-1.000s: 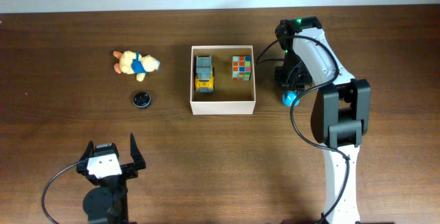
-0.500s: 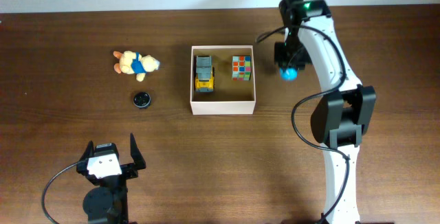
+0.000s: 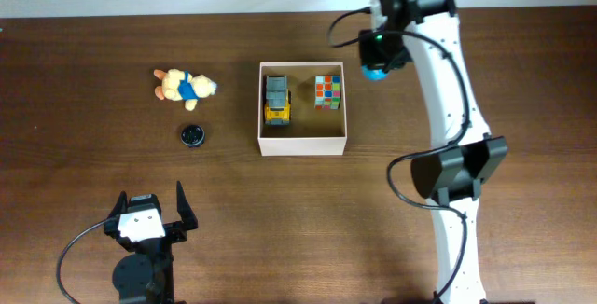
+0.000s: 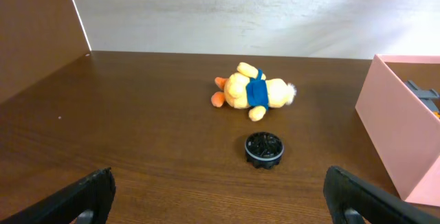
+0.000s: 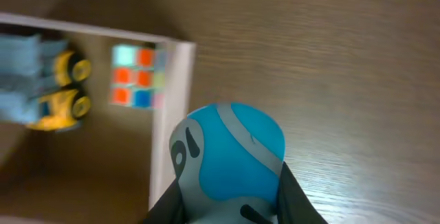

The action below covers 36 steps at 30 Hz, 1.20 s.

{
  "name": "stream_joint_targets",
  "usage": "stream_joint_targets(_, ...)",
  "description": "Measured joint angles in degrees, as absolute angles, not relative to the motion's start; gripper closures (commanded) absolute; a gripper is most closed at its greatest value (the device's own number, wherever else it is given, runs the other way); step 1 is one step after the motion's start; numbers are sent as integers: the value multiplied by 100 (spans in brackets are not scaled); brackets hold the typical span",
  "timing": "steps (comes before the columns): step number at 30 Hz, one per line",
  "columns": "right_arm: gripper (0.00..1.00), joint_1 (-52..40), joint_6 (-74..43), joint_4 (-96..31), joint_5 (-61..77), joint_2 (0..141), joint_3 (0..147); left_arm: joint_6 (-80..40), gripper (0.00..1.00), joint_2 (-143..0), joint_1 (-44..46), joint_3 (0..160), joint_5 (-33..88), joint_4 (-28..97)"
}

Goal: Pack container
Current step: 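Lift the ball and carry it left over the box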

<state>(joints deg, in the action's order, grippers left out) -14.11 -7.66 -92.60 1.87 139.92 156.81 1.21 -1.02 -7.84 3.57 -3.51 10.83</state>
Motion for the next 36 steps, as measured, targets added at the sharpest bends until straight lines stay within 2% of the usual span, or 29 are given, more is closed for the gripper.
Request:
stream_joint_targets(13, 79, -2775, -530, -8514, 156, 13992, 15686, 121, 1, -102, -784, 357, -351, 1083)
stream_joint_targets(20, 80, -2753, -526, -8110, 91, 13994, 15576, 121, 1, -102, -784, 357, -349, 1083)
stream_joint_targets(36, 84, -2746, -491, -7212, 19, 14040, 14337, 121, 1, -102, -784, 357, -349, 1083)
